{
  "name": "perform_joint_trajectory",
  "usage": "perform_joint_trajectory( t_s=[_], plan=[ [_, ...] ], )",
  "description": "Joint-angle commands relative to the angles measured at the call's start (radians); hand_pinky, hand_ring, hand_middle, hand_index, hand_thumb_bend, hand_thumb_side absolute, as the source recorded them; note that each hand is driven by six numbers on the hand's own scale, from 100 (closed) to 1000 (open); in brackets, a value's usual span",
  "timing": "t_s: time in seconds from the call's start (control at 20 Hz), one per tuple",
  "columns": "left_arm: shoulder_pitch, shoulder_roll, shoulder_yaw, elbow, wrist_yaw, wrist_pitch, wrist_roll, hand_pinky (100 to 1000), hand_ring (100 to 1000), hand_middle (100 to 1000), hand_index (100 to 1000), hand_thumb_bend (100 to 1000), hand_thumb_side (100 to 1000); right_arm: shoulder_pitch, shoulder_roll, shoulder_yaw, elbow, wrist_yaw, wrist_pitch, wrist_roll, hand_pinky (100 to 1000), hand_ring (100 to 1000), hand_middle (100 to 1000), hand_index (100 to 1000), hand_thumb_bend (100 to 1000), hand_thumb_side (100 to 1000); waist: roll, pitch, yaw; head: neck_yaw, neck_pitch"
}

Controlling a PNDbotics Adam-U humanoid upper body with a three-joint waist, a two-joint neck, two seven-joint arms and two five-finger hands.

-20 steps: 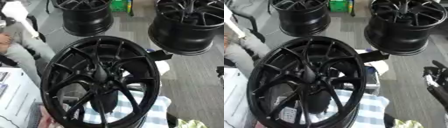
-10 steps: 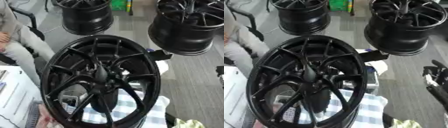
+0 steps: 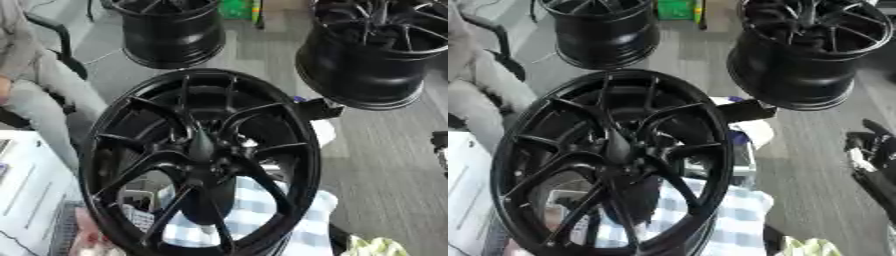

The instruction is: Pull the pin out of the wheel hub.

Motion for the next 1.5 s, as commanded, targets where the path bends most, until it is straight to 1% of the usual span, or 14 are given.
perform_joint_trajectory(
  t_s=[0.05,0.2,0.3,0.4,0.45,0.55,0.6,0.65,0.7,0.75,0.8,1.05,1.3,1.5],
  plan=[
    [-0.004,0.02,0.017,-0.01,0.042,-0.008,0.039,853,841,891,942,684,791,-0.008,-0.014,-0.011,-0.011,-0.003,0.0,-0.003,806,802,727,934,100,463,0.003,-0.008,0.0,0.001,0.005],
    [0.004,0.006,0.027,-0.044,0.1,-0.02,0.024,852,831,880,931,627,786,-0.009,-0.013,-0.011,-0.012,-0.003,0.0,-0.002,806,802,727,934,100,464,0.003,-0.008,0.002,0.0,0.005],
    [0.016,-0.007,0.041,-0.082,0.153,-0.025,0.01,847,814,862,919,532,765,-0.009,-0.012,-0.012,-0.011,-0.003,0.001,-0.003,806,801,727,934,100,463,0.002,-0.008,0.004,0.0,0.005],
    [0.035,-0.024,0.06,-0.13,0.215,-0.022,0.0,846,801,849,908,492,751,-0.008,-0.011,-0.013,-0.012,-0.003,0.0,-0.004,806,801,727,934,100,463,0.002,-0.007,0.005,0.0,0.005],
    [0.047,-0.036,0.072,-0.159,0.253,-0.017,-0.002,844,789,835,896,453,742,-0.008,-0.011,-0.014,-0.012,-0.003,0.001,-0.004,806,801,727,934,100,463,0.001,-0.007,0.006,-0.001,0.005],
    [0.079,-0.065,0.1,-0.227,0.334,0.004,0.002,839,769,812,878,391,728,-0.008,-0.01,-0.014,-0.012,-0.003,0.001,-0.005,806,801,727,934,100,463,0.001,-0.005,0.009,-0.003,0.005],
    [0.099,-0.084,0.116,-0.263,0.375,0.022,0.013,834,755,794,865,338,715,-0.009,-0.009,-0.015,-0.012,-0.004,0.0,-0.006,806,801,727,934,100,463,0.0,-0.004,0.009,-0.002,0.005],
    [0.119,-0.102,0.13,-0.3,0.414,0.046,0.029,831,744,780,852,294,702,-0.01,-0.007,-0.015,-0.012,-0.004,0.0,-0.006,806,801,727,934,100,463,0.0,-0.004,0.009,-0.001,0.005],
    [0.142,-0.127,0.144,-0.339,0.451,0.074,0.049,830,740,775,846,276,696,-0.01,-0.006,-0.016,-0.012,-0.004,0.0,-0.007,806,801,727,934,100,463,-0.001,-0.003,0.009,-0.003,0.005],
    [0.163,-0.15,0.156,-0.381,0.486,0.104,0.069,831,737,772,842,321,648,-0.01,-0.005,-0.016,-0.012,-0.004,0.0,-0.007,806,801,727,934,100,463,-0.002,-0.003,0.009,-0.003,0.005],
    [0.183,-0.178,0.169,-0.424,0.517,0.132,0.089,832,738,773,840,268,698,-0.011,-0.004,-0.016,-0.011,-0.005,0.0,-0.008,806,801,727,934,100,462,-0.004,-0.001,0.01,-0.002,0.005],
    [0.247,-0.329,0.226,-0.639,0.596,0.262,0.145,833,735,771,833,273,713,-0.016,0.012,-0.019,-0.009,-0.008,0.0,-0.012,806,800,726,935,100,463,-0.009,-0.003,0.014,0.004,0.005],
    [0.274,-0.46,0.246,-0.795,0.581,0.344,0.135,836,740,777,846,285,728,-0.019,0.025,-0.017,0.001,-0.018,0.0,-0.011,804,801,726,934,100,465,-0.015,-0.003,0.018,0.018,0.005],
    [0.294,-0.537,0.255,-0.858,0.548,0.383,0.124,843,746,785,856,286,731,-0.023,0.032,-0.015,0.005,-0.026,-0.001,-0.013,804,803,729,933,100,466,-0.02,-0.002,0.021,0.025,0.005]
  ],
)
